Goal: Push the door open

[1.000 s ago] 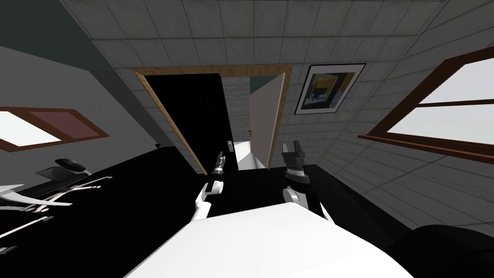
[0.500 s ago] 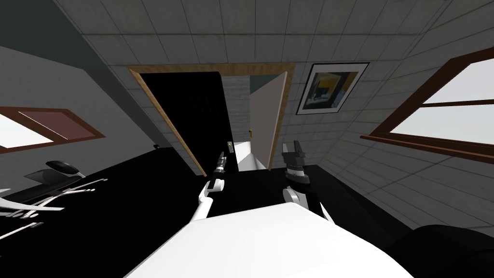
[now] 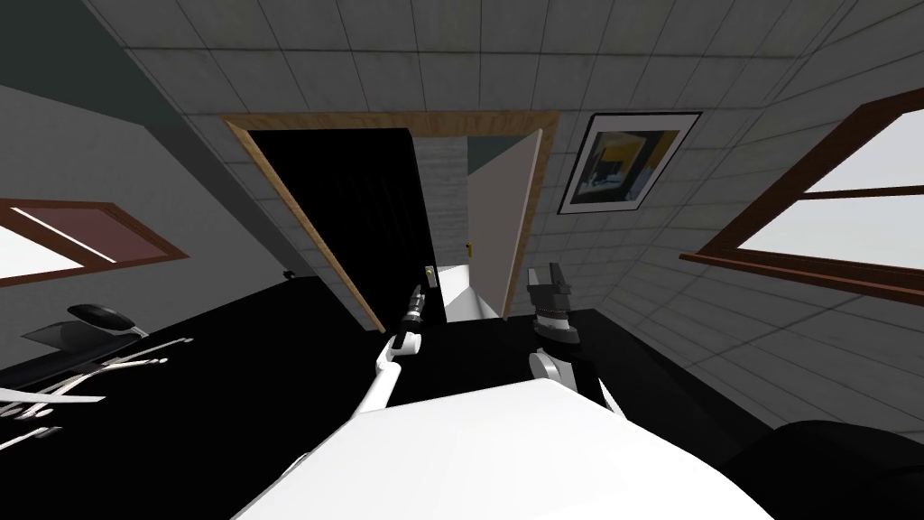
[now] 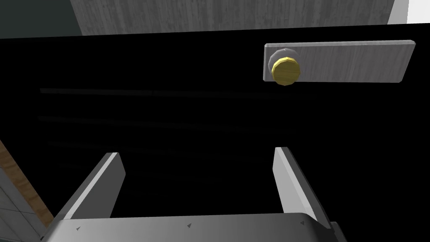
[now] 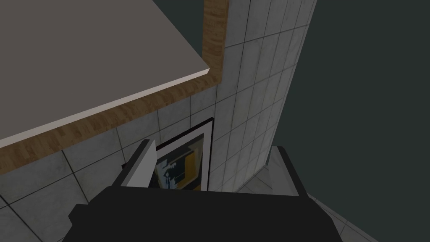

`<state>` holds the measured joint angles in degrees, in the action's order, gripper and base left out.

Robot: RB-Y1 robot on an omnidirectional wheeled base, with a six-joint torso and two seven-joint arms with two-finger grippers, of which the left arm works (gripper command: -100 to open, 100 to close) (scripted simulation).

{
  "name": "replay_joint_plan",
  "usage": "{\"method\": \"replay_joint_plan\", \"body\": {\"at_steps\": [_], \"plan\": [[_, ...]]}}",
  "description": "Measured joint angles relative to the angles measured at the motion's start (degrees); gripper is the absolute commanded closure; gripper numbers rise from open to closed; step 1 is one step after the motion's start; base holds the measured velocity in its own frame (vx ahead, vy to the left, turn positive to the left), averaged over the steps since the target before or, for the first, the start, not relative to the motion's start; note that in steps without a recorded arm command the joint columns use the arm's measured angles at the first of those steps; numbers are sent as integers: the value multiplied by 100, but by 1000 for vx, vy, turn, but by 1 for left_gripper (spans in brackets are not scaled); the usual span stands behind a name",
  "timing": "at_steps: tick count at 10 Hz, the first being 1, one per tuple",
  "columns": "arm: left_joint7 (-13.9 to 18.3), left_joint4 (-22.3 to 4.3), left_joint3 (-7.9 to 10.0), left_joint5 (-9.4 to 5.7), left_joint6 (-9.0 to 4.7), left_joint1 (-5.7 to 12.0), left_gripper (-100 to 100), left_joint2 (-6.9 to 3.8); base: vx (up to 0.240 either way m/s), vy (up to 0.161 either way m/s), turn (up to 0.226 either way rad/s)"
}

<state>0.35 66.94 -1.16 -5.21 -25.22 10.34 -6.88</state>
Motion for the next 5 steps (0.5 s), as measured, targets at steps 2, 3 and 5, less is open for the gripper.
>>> {"method": "replay_joint_plan", "body": {"at_steps": [2, 3, 5], "plan": [[2, -268, 4, -51, -9, 137, -100, -18, 63, 23, -8], [2, -420, 12, -78, -7, 228, -100, -27, 84, 36, -15], [-1, -696, 23, -128, -15, 390, -100, -41, 57, 23, -11]]}}
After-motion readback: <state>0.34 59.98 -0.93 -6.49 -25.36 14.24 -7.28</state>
